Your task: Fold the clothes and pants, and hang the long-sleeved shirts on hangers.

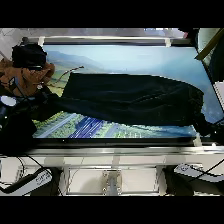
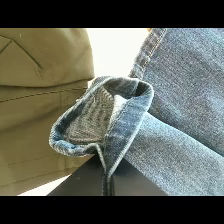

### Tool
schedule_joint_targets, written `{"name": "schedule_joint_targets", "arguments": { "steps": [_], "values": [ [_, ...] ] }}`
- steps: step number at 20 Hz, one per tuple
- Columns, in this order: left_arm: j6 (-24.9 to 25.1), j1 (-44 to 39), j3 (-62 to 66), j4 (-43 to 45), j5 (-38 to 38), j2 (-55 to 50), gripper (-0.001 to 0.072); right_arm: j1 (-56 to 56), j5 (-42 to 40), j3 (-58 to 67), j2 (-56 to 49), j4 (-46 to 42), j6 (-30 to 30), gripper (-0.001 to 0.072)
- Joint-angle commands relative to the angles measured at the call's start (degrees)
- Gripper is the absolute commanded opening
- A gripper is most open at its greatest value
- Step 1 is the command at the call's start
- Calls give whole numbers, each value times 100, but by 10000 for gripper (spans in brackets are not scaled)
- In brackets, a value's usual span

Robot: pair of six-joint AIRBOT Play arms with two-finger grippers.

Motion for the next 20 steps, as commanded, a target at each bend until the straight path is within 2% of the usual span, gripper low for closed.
{"name": "schedule_joint_targets", "arguments": {
  "steps": [1,3,6,9,10,12,14,17,20],
  "values": [
    [2,2,13,245,66,7,13,433,-245,415,-284,188,-70,75],
    [-72,68,111,374,-81,42,13,376,339,793,-247,52,-59,58],
    [-129,280,382,428,-903,428,12,-22,1598,1126,326,-920,186,58],
    [-146,535,472,566,-2238,1220,12,-813,2190,1130,1355,-1602,214,58],
    [-289,533,444,883,-2743,1432,12,-1119,2439,1128,1628,-1954,221,58],
    [-490,455,256,1513,-3287,1725,11,-1683,2815,1123,1926,-2800,234,58],
    [-649,431,-153,1864,-3364,1921,12,-2166,2743,1045,1982,-3185,387,59],
    [-649,428,-1040,1878,-3394,1956,12,-2562,2712,933,1947,-3460,385,58],
    [-649,431,-1832,1943,-3032,1952,12,-2756,2664,811,1943,-4050,398,59]
  ]
}}
